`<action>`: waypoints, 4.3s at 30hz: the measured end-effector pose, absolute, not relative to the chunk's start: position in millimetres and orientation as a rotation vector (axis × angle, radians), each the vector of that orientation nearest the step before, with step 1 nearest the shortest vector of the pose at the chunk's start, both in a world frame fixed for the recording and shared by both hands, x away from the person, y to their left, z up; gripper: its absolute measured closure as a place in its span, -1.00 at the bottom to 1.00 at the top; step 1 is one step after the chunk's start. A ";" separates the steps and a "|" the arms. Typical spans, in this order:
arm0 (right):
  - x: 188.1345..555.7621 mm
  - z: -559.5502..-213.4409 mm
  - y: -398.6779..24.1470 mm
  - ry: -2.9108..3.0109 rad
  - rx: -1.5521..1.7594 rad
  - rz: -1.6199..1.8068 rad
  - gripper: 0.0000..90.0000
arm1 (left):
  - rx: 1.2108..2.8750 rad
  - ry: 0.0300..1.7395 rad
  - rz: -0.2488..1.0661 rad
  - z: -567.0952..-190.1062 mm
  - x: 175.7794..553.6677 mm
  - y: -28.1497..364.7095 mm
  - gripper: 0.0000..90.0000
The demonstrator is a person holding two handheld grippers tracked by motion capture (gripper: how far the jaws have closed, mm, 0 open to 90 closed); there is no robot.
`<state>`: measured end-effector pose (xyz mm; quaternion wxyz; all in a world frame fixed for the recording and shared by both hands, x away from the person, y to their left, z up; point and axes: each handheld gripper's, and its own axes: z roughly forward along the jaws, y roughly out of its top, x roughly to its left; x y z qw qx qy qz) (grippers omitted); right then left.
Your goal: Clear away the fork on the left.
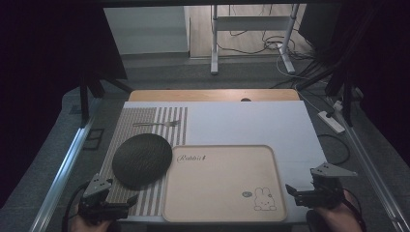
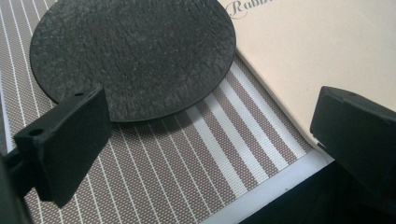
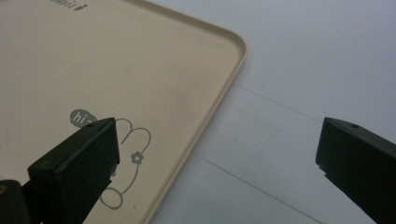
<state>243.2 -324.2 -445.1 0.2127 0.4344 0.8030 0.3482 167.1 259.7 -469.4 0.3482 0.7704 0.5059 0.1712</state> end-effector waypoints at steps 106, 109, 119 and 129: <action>246.4 -446.7 -324.9 2.316 1.188 1.002 -0.99 | 1.979 1.217 0.317 -470.0 292.8 257.5 -1.00; 246.6 -446.7 -325.2 2.318 1.190 1.003 -0.99 | 1.982 1.223 0.322 -469.5 303.4 256.2 -1.00; 246.8 -446.8 -325.5 2.318 1.196 1.009 -0.99 | 1.996 1.238 0.333 -469.2 323.8 253.4 -1.00; 247.1 -446.7 -326.0 2.322 1.198 1.009 -0.99 | 1.992 1.281 0.279 -471.3 348.1 254.6 -1.00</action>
